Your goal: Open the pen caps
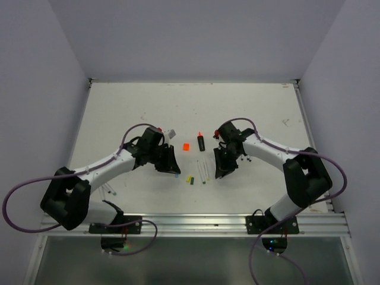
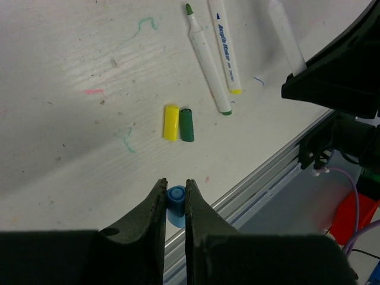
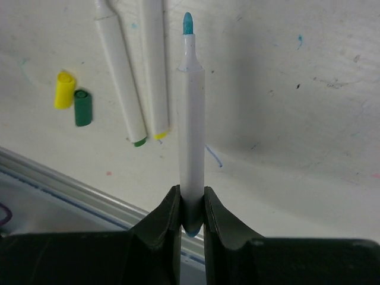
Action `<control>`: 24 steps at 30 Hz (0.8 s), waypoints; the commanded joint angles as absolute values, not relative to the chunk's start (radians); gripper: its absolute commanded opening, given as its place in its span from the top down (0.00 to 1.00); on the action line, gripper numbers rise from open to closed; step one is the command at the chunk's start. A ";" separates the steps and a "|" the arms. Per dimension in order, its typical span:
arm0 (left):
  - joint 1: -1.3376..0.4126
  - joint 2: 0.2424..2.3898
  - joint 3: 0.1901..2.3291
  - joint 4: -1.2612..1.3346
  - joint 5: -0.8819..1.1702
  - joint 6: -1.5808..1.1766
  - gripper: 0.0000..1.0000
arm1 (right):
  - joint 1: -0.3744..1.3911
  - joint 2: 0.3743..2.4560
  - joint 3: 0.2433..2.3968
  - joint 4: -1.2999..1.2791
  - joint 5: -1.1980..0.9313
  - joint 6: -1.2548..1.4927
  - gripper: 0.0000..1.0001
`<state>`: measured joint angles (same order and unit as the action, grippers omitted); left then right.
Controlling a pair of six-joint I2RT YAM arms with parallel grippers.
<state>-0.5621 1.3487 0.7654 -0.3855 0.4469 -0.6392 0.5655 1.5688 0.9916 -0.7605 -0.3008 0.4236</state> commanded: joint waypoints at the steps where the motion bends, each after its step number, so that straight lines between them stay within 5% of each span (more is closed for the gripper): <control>1: -0.580 1.382 0.752 -0.341 0.420 -0.592 0.98 | 0.568 1.615 0.989 -0.695 -0.219 0.388 1.00; 11: -0.623 1.503 0.761 -0.281 0.416 -0.571 0.87 | 0.568 1.707 0.997 -0.637 -0.258 0.396 0.99; 24: -0.644 1.582 0.744 -0.236 0.390 -0.561 0.66 | 0.569 1.717 0.968 -0.617 -0.298 0.396 0.71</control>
<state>-0.6376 1.5814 0.7540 -0.2790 0.4145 -0.5850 0.5663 1.7145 0.9733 -0.6292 -0.2836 0.4068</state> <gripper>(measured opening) 0.332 0.275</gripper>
